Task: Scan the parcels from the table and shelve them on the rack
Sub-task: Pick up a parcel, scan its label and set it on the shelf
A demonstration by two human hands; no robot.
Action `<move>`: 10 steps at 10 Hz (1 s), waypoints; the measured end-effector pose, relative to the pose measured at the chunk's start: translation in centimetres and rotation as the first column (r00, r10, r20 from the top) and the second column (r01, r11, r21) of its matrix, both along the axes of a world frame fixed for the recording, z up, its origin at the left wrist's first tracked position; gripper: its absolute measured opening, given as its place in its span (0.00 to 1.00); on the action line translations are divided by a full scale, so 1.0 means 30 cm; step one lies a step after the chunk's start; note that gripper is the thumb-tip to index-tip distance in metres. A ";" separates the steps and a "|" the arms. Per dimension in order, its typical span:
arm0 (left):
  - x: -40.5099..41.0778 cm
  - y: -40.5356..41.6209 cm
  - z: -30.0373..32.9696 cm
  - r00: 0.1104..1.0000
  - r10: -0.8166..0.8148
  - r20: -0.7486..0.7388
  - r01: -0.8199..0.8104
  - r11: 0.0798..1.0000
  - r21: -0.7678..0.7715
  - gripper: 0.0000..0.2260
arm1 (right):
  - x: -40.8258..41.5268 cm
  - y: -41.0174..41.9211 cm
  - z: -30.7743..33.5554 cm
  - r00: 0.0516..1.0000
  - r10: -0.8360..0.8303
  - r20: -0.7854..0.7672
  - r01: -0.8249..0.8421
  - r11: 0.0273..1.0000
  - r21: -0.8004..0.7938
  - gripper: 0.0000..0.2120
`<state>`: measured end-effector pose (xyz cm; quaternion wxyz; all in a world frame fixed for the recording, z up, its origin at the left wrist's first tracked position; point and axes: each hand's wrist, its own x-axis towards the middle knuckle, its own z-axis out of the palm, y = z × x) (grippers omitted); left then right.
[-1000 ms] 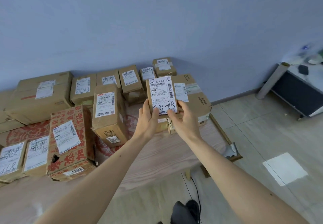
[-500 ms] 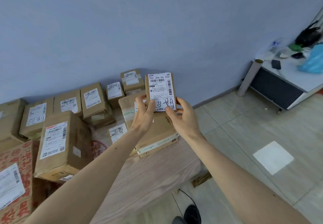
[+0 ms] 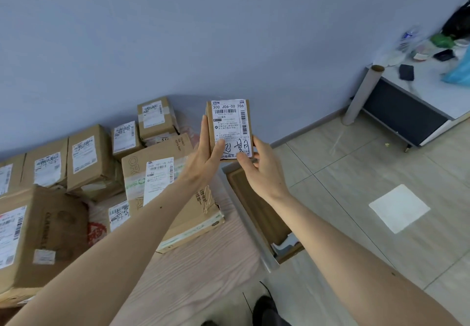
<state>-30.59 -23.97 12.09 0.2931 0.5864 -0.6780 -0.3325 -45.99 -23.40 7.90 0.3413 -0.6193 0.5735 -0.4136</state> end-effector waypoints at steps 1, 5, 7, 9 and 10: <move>-0.038 -0.054 -0.026 0.997 -0.062 0.034 0.063 0.998 -0.018 0.33 | -0.039 -0.039 -0.051 1.000 -0.012 -0.023 0.012 1.000 -0.001 0.20; -0.213 -0.271 -0.373 0.957 -0.254 0.138 0.252 0.967 0.035 0.34 | -0.215 -0.105 -0.348 0.968 -0.161 -0.194 0.176 0.982 0.063 0.22; -0.360 -0.264 -0.575 0.960 -0.227 0.164 0.217 0.973 0.081 0.32 | -0.321 -0.080 -0.549 0.960 -0.226 -0.163 0.247 0.961 0.122 0.23; -0.421 -0.248 -0.803 0.937 -0.262 0.230 0.235 0.962 0.139 0.32 | -0.408 -0.019 -0.744 0.953 -0.203 -0.226 0.245 0.954 0.175 0.25; -0.431 -0.264 -0.891 0.925 -0.276 0.261 0.231 0.954 0.193 0.31 | -0.423 0.012 -0.841 0.947 -0.244 -0.210 0.294 0.921 0.256 0.24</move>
